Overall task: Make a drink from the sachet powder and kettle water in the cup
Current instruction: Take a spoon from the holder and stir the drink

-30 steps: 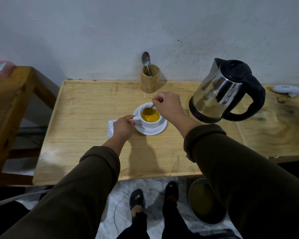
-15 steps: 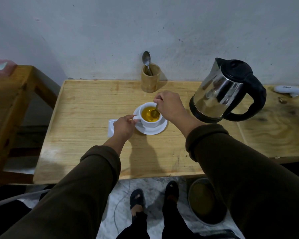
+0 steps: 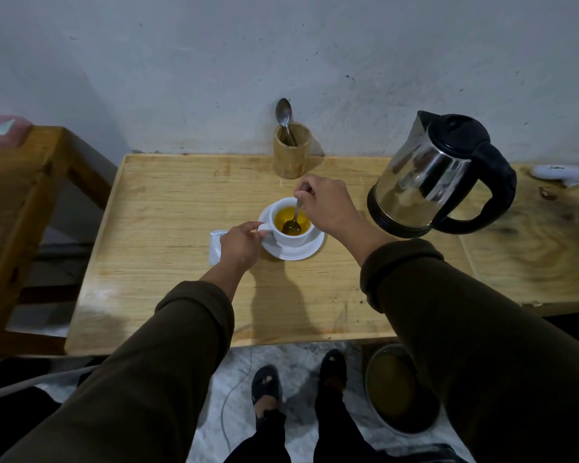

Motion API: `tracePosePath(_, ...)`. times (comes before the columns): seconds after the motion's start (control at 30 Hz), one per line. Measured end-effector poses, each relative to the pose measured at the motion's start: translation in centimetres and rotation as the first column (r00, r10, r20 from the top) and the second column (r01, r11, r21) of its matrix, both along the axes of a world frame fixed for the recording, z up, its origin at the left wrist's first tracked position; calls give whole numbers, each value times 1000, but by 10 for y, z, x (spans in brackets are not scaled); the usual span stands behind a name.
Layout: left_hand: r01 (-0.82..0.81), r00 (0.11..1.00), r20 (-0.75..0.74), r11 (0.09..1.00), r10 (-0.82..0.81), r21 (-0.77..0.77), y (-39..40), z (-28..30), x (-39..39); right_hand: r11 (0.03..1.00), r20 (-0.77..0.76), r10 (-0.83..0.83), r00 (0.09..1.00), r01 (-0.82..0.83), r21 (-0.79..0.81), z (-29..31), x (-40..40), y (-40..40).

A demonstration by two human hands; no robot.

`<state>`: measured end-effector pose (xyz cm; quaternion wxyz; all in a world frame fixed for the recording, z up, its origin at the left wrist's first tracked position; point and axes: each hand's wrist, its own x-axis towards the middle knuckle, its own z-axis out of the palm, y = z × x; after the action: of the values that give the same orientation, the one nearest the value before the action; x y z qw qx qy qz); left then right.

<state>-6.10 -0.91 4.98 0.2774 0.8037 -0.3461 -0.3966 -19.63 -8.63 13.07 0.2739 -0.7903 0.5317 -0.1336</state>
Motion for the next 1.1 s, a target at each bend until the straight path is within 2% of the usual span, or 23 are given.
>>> tracePosePath(0.13, -11, 1000, -10, 1000, 11, 6, 1, 1, 0, 998, -45, -3, 999, 1, -62, 0, -5, -3)
tracePosePath(0.4, -14, 1000, -17, 1000, 14, 4, 1, 3, -1, 999, 41, -39, 998, 40, -17, -1, 0, 5)
tracePosePath(0.77, -1, 1000, 5, 1000, 1, 2, 1, 5, -2, 994, -71, -24, 997, 16, -105, 2, -6, 1)
tracePosePath(1.1, -17, 1000, -26, 1000, 18, 2, 2, 8, -2, 1000, -1, -16, 1000, 16, -21, 1, 0, 6)
